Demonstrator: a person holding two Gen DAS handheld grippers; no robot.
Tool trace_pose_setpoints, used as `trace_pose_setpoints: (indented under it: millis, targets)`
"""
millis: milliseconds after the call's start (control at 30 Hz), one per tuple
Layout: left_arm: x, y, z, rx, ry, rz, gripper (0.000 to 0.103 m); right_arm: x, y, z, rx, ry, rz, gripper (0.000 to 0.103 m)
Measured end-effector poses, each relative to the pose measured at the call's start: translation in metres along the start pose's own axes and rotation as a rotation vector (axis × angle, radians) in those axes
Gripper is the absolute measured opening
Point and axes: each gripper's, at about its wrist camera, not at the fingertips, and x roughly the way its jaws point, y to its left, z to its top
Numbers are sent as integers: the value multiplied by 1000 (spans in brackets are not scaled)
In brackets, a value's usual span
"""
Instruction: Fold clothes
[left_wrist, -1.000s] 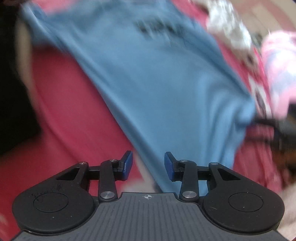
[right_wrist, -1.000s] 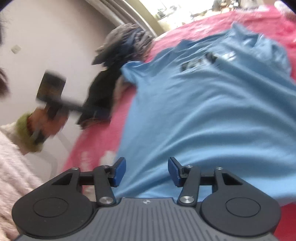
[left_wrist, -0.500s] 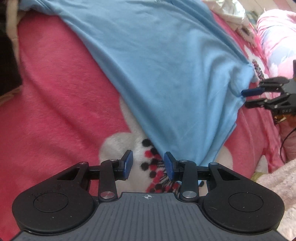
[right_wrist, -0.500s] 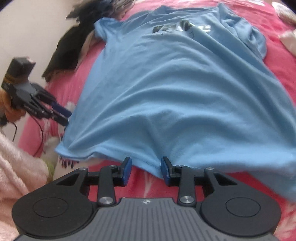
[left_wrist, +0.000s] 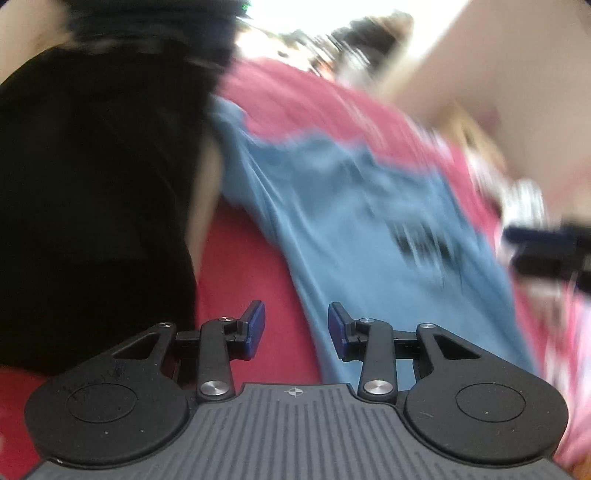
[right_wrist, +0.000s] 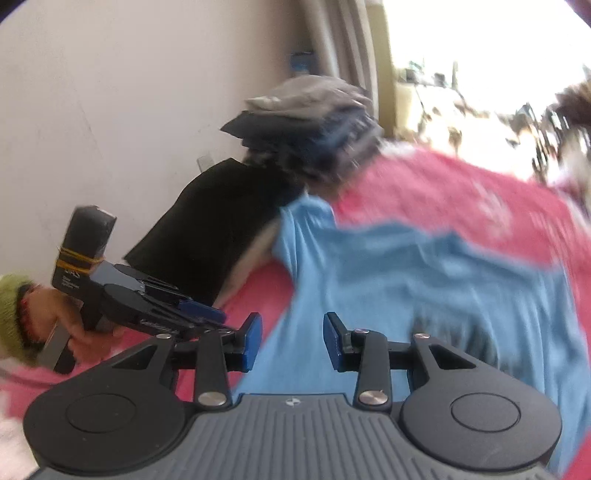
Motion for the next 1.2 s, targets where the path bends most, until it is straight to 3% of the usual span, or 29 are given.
trace_pose_setpoints:
  millis: [167,367,567,767,833,900,933,967,1200]
  targets:
    - [33,4,13,-117,-120,80,37,60,-4,53,30,8,15,39]
    - [54,1,21,-175,-247,172,37,127,-35,106,242,48,87,40]
    - [67,-12,23,-173,-330,265,35,186,-50,118,363,143,95,42]
    - [80,-7,27,-171,-346,303,17,238,-67,123,504,223,126,42]
    - [81,-6,24,-146,-354,304,11,242,-71,121,539,216,161,39]
    - [80,-7,23,-114,-364,302,8,245,-74,118,571,208,197,25]
    - [72,-9,19,-95,-373,301,6,242,-76,117,566,196,204,8]
    - [71,-11,19,-72,-381,296,6,238,-77,116,557,182,207,4]
    - [62,-37,7,190,-443,265,4,176,-117,83,631,30,195,3]
